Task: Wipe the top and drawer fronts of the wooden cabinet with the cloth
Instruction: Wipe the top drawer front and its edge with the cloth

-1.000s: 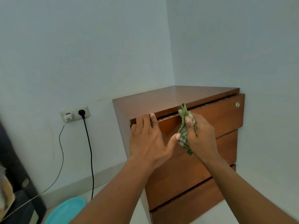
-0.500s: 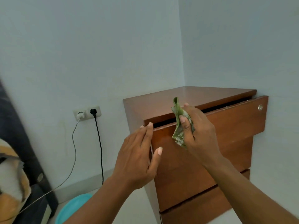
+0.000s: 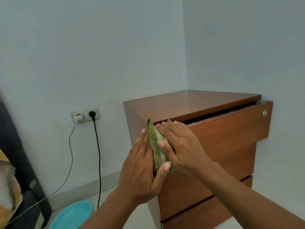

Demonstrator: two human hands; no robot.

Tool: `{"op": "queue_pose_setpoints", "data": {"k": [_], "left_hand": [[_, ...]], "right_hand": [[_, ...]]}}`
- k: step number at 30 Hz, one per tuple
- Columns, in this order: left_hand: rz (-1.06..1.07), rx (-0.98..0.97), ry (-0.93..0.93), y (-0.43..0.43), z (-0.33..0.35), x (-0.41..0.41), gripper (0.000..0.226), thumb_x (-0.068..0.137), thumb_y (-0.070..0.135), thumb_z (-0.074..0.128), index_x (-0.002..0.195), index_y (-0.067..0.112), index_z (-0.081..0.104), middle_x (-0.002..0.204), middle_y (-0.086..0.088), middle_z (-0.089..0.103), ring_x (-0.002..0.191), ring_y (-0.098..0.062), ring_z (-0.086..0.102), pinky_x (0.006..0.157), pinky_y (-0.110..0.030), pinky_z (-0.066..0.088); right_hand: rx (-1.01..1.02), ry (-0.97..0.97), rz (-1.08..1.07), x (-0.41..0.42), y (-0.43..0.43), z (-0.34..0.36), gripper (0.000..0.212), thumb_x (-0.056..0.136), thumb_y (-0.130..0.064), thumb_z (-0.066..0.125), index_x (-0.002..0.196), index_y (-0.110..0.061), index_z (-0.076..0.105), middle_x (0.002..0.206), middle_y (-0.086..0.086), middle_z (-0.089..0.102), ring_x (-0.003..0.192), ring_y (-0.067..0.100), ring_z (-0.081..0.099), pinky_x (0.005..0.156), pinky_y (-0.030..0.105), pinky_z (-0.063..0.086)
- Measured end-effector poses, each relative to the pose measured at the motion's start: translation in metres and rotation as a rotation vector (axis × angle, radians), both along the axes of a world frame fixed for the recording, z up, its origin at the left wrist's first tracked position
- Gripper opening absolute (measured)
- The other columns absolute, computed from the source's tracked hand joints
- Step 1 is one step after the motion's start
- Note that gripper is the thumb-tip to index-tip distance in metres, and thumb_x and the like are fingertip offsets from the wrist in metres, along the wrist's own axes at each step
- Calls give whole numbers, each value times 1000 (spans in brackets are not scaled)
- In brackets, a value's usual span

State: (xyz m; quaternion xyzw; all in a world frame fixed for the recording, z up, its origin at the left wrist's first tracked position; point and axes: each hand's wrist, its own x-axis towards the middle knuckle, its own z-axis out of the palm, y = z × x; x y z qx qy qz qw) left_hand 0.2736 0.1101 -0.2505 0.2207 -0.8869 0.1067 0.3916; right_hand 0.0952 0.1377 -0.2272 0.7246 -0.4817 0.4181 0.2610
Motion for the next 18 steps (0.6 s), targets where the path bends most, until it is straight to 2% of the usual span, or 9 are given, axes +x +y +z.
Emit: {"op": "queue_pose_setpoints", "data": {"k": [4, 10, 13, 18], "left_hand": [[67, -17, 34, 1, 0, -8, 78, 105, 54, 25, 158, -3, 22, 168, -18, 17, 158, -28, 11, 121, -55, 29], [123, -42, 18, -6, 13, -21, 80, 104, 59, 18, 158, 0, 26, 167, -15, 22, 158, -22, 13, 121, -51, 32], [130, -54, -2, -9, 17, -22, 79, 105, 59, 18, 158, 1, 26, 167, -14, 23, 157, -21, 14, 121, -50, 32], [157, -67, 16, -10, 16, -26, 80, 105, 60, 18, 158, 2, 27, 167, -15, 24, 157, -22, 15, 122, -48, 31]], "right_hand": [[-149, 30, -84, -8, -5, -4, 47, 107, -38, 32, 124, -13, 68, 120, 4, 71, 114, 19, 63, 104, 39, 46], [-266, 11, -115, -23, -12, -8, 35, 102, -29, 45, 116, -9, 70, 111, 7, 72, 102, 22, 66, 96, 40, 49], [-283, 16, -123, -29, -15, -12, 37, 104, -28, 43, 118, -7, 71, 114, 9, 72, 108, 24, 66, 99, 41, 49], [-278, 54, -169, -44, -18, -19, 42, 107, -29, 39, 131, -7, 65, 135, 11, 66, 133, 25, 57, 113, 45, 43]]}}
